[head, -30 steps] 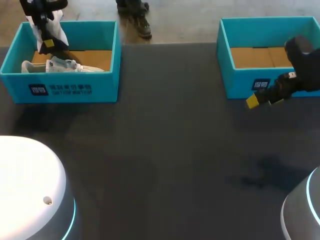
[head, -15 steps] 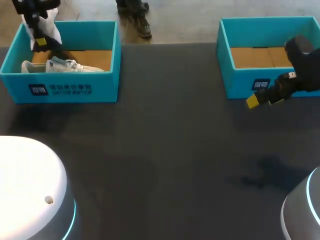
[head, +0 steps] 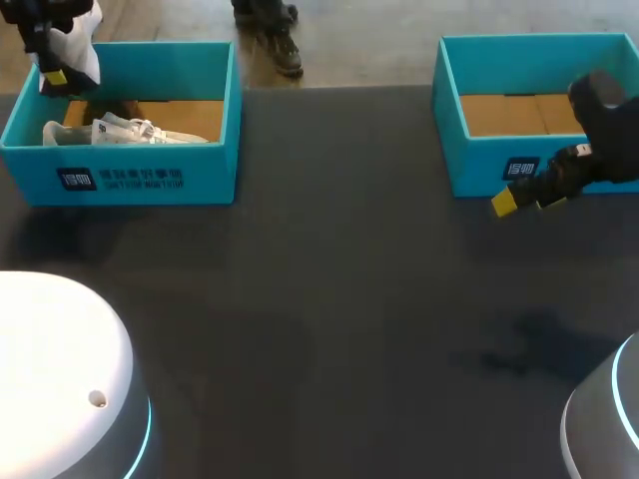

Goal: Take the shoe out of the shoebox, open the shoe tongue, remove and reinsert the insole, then place the shoe into the shoebox

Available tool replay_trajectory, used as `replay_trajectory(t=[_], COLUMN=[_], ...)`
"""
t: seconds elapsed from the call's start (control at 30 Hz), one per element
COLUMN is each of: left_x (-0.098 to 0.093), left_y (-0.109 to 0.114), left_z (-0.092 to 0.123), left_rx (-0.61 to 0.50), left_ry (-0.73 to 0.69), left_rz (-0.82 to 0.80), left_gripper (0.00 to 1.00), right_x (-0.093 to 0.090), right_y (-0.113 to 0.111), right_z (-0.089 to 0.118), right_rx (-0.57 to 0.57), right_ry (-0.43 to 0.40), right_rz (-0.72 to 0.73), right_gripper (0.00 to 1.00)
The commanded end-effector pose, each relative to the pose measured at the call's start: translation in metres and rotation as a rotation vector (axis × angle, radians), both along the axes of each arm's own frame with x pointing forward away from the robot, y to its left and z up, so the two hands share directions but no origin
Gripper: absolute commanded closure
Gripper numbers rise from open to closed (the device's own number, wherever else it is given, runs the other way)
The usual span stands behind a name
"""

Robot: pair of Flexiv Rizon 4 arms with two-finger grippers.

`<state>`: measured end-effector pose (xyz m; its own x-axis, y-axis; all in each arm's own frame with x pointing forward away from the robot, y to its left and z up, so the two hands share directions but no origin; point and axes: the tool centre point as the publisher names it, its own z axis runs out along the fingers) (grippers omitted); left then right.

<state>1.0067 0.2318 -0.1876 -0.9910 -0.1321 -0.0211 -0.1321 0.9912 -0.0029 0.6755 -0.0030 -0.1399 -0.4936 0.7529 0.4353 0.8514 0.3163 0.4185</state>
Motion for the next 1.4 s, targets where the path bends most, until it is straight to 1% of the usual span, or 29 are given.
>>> replay_trajectory(t=[0.03, 0.07, 0.13, 0.17, 0.2, 0.27, 0.3, 0.37, 0.47, 0.6, 0.63, 0.7, 0.77, 0.83, 0.9, 1.0, 1.03, 1.4], left_x=[0.005, 0.007, 0.011, 0.014, 0.016, 0.019, 0.021, 0.024, 0.026, 0.029, 0.030, 0.031, 0.031, 0.032, 0.036, 0.039, 0.040, 0.041], left_y=[0.013, 0.016, 0.021, 0.024, 0.026, 0.033, 0.034, 0.040, 0.045, 0.052, 0.056, 0.061, 0.067, 0.072, 0.075, 0.075, 0.075, 0.076], left_z=[0.000, 0.000, 0.000, 0.002, 0.002, 0.004, 0.004, 0.005, 0.005, 0.006, 0.008, 0.011, 0.013, 0.016, 0.017, 0.018, 0.019, 0.019], left_rx=[-0.001, 0.032, 0.037, 0.052, 0.063, 0.089, 0.102, 0.141, 0.187, 0.216, 0.231, 0.244, 0.264, 0.268, 0.256, 0.228, 0.230, 0.234], left_ry=[0.004, -0.002, 0.009, 0.030, 0.018, 0.030, 0.045, 0.071, 0.095, 0.100, 0.097, 0.093, 0.078, 0.061, 0.063, 0.071, 0.065, 0.060], left_rz=[-0.142, -0.175, -0.221, -0.284, -0.301, -0.410, -0.438, -0.564, -0.706, -0.846, -0.918, -0.993, -1.102, -1.213, -1.282, -1.367, -1.373, -1.364], left_gripper=[1.00, 1.00, 1.00, 1.00, 1.00, 1.00, 1.00, 1.00, 1.00, 1.00, 1.00, 1.00, 1.00, 1.00, 1.00, 1.00, 1.00, 1.00], right_x=[0.002, 0.002, 0.002, 0.002, 0.002, 0.002, 0.002, 0.002, 0.002, 0.002, 0.002, 0.002, 0.002, 0.002, 0.002, 0.002, 0.002, 0.002], right_y=[0.001, 0.001, 0.001, 0.001, 0.001, 0.001, 0.001, 0.001, 0.001, 0.001, 0.001, 0.001, 0.001, 0.001, 0.001, 0.001, 0.001, 0.001], right_z=[0.000, 0.000, 0.000, 0.000, 0.000, 0.000, 0.000, 0.000, 0.000, 0.000, 0.000, 0.000, 0.000, 0.000, 0.000, 0.000, 0.000, 0.000], right_rx=[-0.002, -0.002, -0.002, -0.002, -0.002, -0.002, -0.002, -0.002, -0.002, -0.002, -0.002, -0.002, -0.002, -0.002, -0.002, -0.002, -0.002, -0.002], right_ry=[0.004, 0.004, 0.004, 0.004, 0.004, 0.004, 0.004, 0.004, 0.004, 0.004, 0.004, 0.004, 0.004, 0.004, 0.004, 0.004, 0.004, 0.004], right_rz=[0.002, 0.002, 0.002, 0.002, 0.002, 0.002, 0.002, 0.002, 0.002, 0.002, 0.002, 0.002, 0.002, 0.002, 0.002, 0.002, 0.002, 0.002], right_gripper=[0.00, 0.00, 0.00, 0.00, 0.00, 0.00, 0.00, 0.00, 0.00, 0.00, 0.00, 0.00, 0.00, 0.00, 0.00, 0.00, 0.00, 0.00])
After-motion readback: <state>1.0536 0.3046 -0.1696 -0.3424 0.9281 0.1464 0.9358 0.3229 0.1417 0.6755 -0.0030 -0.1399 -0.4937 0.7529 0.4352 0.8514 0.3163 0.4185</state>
